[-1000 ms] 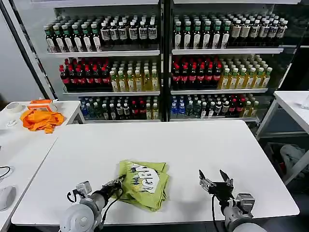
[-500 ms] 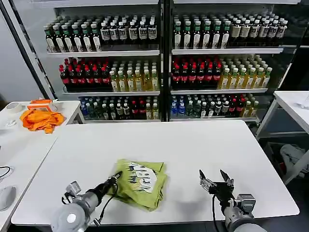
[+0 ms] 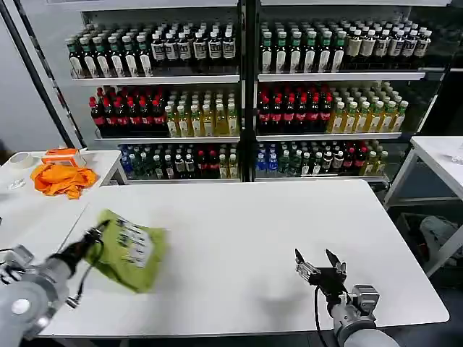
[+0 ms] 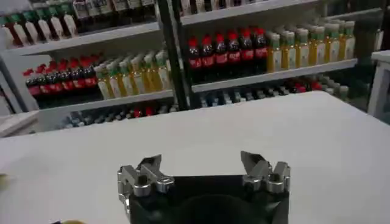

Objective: Fold and organize the clothes.

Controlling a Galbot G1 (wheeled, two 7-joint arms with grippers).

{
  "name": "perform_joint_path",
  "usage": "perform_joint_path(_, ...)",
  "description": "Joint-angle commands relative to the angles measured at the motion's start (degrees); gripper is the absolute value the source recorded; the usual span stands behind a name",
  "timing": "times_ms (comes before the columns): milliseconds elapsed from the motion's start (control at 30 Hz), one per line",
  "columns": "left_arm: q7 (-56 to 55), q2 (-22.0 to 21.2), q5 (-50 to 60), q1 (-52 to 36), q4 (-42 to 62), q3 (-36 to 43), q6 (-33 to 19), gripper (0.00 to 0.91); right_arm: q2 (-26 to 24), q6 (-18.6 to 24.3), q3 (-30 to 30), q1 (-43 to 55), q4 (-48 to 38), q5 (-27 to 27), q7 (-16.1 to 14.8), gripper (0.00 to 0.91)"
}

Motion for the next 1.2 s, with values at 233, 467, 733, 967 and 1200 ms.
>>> perform_joint_path(233,0.8,-6.02,67.74,2.76,-3.53,42.66,-9.12,0.02,-0.28,0.48,0.7,-0.42,-0.05,-0.28,-0.17,0.907)
perform_joint_path(467,-0.08,-13.23,75.25,-4.45,1.49,57.91,-7.37,0.02,-0.75,0.86,2.28,-1.66,-0.2,-0.19,-0.42,0.907)
perform_joint_path(733,-1.38,-20.15,71.77,-12.71,10.0,63.6,-5.8,0.02,-0.53,0.74,1.87,-1.15,-0.25,-0.28,-0.36,0.907)
perform_joint_path(967,-0.48,-25.3,71.3,-16.5,15.18,65.65,-10.81,0.907,-0.37,0.44,1.02,-0.09,-0.66,-0.26,-0.42,0.907)
perform_joint_path(1200,-0.26,-24.83,63.45,-16.46,11.75,62.62,-20.94,0.907,-0.49,0.41,-1.57,1.62,-1.59,-0.07,-0.33,0.907)
